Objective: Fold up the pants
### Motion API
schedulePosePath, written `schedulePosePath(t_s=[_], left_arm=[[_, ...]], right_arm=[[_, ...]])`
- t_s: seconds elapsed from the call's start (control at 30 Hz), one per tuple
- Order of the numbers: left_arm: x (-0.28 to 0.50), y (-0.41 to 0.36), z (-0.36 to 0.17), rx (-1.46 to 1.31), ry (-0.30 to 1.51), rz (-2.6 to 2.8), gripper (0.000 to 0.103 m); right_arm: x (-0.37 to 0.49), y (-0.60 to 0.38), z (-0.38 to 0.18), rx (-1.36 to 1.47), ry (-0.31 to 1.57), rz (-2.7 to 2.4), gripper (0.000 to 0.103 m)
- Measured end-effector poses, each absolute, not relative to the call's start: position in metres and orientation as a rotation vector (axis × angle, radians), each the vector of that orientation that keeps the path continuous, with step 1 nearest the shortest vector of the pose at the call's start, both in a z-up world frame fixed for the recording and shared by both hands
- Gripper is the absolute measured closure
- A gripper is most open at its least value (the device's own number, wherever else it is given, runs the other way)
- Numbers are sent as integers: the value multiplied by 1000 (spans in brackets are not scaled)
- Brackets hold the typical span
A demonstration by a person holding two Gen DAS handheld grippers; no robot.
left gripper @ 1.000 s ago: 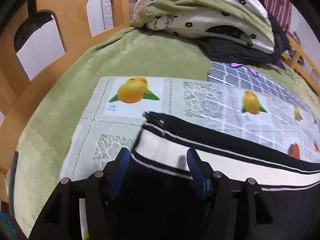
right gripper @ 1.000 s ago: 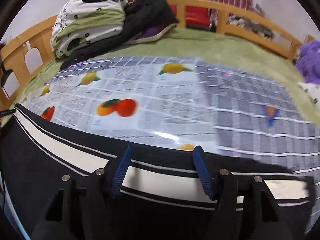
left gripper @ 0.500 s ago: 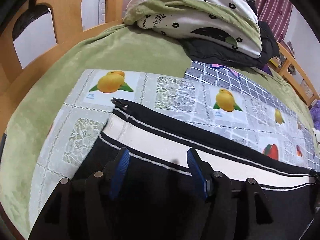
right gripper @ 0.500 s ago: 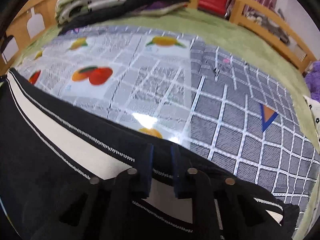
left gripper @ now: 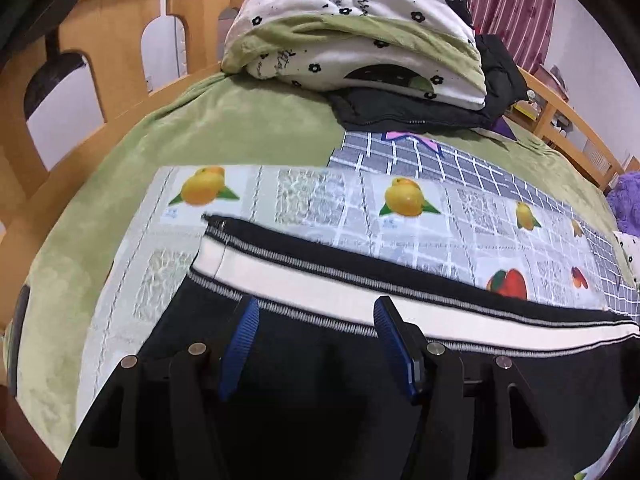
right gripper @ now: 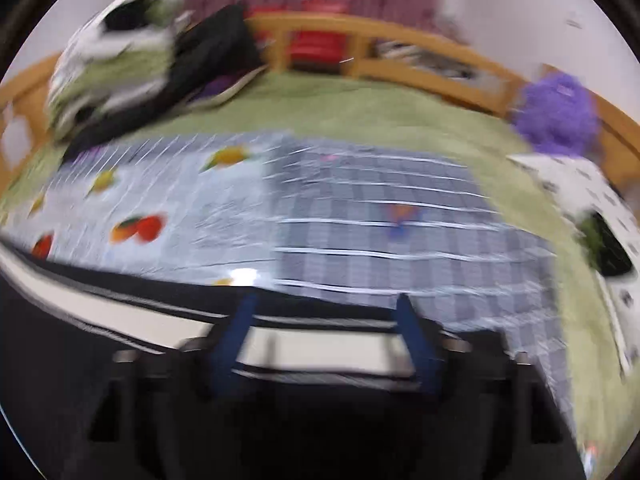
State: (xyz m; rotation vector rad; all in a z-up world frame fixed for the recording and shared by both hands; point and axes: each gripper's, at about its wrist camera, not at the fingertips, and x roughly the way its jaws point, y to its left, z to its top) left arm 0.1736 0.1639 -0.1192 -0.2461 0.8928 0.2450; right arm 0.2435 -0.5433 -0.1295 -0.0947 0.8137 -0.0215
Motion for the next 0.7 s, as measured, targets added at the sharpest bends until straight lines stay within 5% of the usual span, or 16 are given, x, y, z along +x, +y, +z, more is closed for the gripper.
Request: schedulePosePath(t_s=[0.27, 0.33, 0.43, 0.53, 0.63, 0.7], left_arm=[[168, 156, -138, -348, 943, 223, 45], [168, 152, -136, -350, 938, 222, 45], [167, 146, -128, -320, 920, 230, 45], [168, 143, -125, -302, 921, 228, 45], [169, 141, -126, -304, 931, 226, 45], [165, 140, -124, -312, 932, 219, 45]], right_arm=[[248, -651, -181, 213, 1006, -151, 21], [254, -652, -191, 231, 1017, -127, 45], [239, -636, -167, 144, 896, -85, 50], [232, -641, -146, 193, 807, -45, 47], [260, -640, -188, 122, 1025, -125, 30], [261, -641, -200, 113, 1050, -121, 29]])
